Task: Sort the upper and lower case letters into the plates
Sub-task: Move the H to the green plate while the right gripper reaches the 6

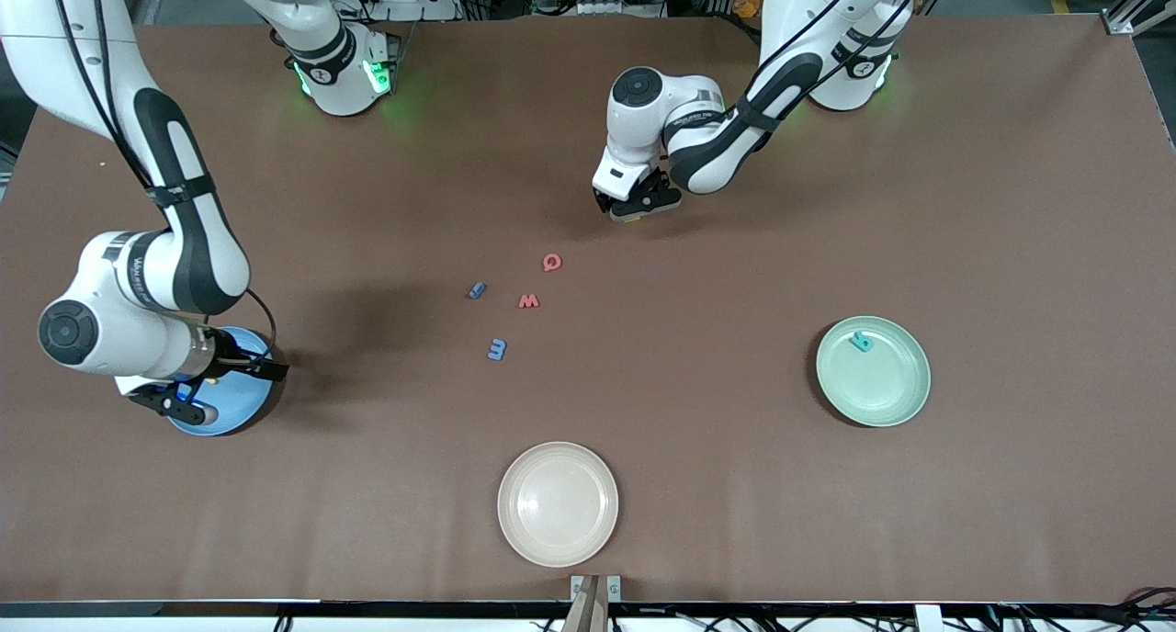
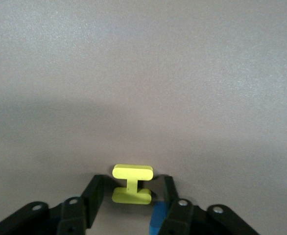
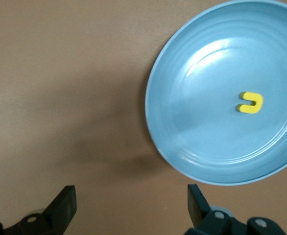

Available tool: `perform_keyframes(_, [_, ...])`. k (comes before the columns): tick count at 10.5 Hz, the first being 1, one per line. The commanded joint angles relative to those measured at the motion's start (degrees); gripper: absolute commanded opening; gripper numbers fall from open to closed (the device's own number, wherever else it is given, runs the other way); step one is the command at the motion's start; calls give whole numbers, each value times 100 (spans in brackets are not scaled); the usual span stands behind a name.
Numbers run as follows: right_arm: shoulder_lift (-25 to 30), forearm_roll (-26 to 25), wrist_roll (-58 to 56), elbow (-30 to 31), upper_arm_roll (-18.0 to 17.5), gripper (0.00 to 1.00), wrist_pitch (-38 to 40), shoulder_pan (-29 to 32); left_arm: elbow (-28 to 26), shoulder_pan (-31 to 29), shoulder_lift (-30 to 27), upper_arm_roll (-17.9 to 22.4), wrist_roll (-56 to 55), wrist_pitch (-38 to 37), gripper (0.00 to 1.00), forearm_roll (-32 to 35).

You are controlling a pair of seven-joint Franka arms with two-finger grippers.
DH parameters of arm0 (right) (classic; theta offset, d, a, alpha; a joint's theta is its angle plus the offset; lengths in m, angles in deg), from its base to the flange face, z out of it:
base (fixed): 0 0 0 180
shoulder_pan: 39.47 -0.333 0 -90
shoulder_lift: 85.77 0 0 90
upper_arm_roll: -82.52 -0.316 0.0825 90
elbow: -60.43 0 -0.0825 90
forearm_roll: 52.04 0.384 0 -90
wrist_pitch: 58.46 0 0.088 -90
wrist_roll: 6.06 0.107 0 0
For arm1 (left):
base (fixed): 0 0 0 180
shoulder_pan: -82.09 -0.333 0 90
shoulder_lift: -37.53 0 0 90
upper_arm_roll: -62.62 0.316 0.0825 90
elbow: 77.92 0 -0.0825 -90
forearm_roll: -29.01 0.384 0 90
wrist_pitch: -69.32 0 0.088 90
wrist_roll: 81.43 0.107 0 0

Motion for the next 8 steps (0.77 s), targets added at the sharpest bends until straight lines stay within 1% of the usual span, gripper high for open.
perform_keyframes(1, [-30,135,371,-108,-4,100,96,-174,-68,-174,-5,-50,-169,107,13,294])
perform_keyframes(2, [-22,135,642,-108,-4,100,96,-314,-68,-201,21,-49,-169,107,0,442])
perform_keyframes(3, [-21,135,941,-108,5,100,96,-507,-59,-227,21,-49,-169,107,0,444])
perform_keyframes(4, [-4,135,1240,-108,-4,100,96,-657,-59,-393,-48,-49,-134,107,0,461])
perform_keyframes(5, [40,135,1460,-100,-4,100,104,-815,-68,-621,-267,-67,-64,98,0,461])
perform_keyframes(7, [328,143,2039,-4,-12,100,122,-1236,-51,-1121,-724,-111,199,81,0,461])
perform_keyframes(8, [443,465,2539,6,-13,100,174,-1421,-16,-1341,-795,-94,549,63,0,461])
